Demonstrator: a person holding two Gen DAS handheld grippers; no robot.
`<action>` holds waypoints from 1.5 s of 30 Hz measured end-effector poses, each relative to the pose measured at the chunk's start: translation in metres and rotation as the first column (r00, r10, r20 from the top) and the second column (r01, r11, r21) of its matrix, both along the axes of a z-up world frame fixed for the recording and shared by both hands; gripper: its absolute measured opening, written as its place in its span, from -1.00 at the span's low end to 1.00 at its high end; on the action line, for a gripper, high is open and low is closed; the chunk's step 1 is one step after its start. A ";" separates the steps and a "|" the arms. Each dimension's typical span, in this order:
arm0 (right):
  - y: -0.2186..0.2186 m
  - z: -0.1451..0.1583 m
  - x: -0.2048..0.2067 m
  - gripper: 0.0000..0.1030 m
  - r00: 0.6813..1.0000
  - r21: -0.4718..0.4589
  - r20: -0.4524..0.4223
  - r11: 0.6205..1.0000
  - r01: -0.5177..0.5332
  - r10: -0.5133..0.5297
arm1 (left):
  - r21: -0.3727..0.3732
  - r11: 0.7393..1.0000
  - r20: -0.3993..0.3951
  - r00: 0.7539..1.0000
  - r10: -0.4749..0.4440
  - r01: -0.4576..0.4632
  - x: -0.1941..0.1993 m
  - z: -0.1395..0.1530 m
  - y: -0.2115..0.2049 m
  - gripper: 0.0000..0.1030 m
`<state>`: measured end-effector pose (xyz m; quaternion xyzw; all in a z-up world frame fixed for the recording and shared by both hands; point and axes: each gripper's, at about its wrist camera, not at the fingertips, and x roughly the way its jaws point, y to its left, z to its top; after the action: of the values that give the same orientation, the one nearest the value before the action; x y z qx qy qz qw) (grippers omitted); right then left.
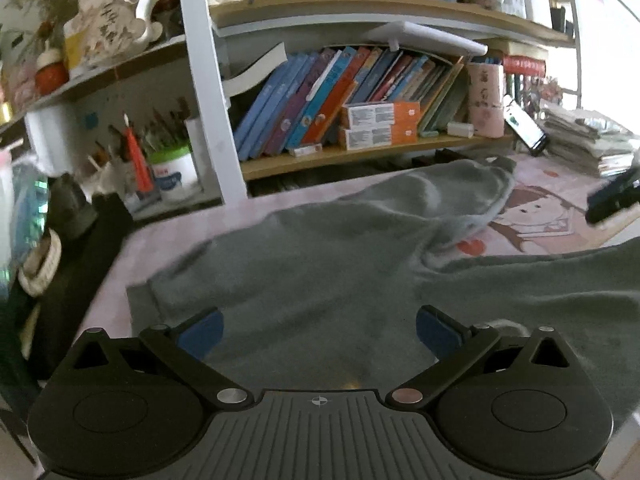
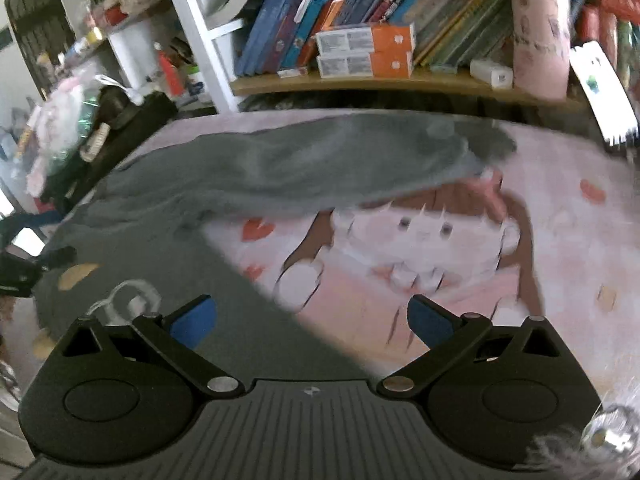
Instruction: Fold clothes
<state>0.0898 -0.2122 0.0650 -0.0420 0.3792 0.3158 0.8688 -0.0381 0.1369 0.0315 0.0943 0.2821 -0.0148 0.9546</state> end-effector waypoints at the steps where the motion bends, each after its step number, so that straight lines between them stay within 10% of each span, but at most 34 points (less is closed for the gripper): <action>1: 0.003 0.004 0.008 1.00 1.000 -0.025 0.025 1.000 -0.002 0.003 | 0.015 1.000 -0.005 1.000 0.001 0.000 0.007 0.001 0.003 1.00; 26: 0.055 -0.017 0.223 0.61 0.961 -0.222 0.187 0.962 -0.160 0.203 | 0.129 0.991 -0.146 0.988 0.051 -0.032 0.167 -0.026 0.077 1.00; 35: 0.058 -0.027 0.252 0.44 0.954 -0.241 0.151 0.945 -0.219 0.260 | 0.062 0.998 -0.180 0.984 -0.008 0.019 0.208 -0.025 0.082 0.51; 45: 0.043 -0.045 0.273 0.42 0.964 -0.240 0.081 0.944 -0.228 0.254 | -0.005 0.994 -0.231 0.967 -0.104 0.106 0.230 -0.039 0.096 0.58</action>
<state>0.3631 -0.1691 0.0202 -0.2051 0.3562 0.3712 0.8326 0.1915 0.2327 -0.0076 0.1103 0.3856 -0.0751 0.9130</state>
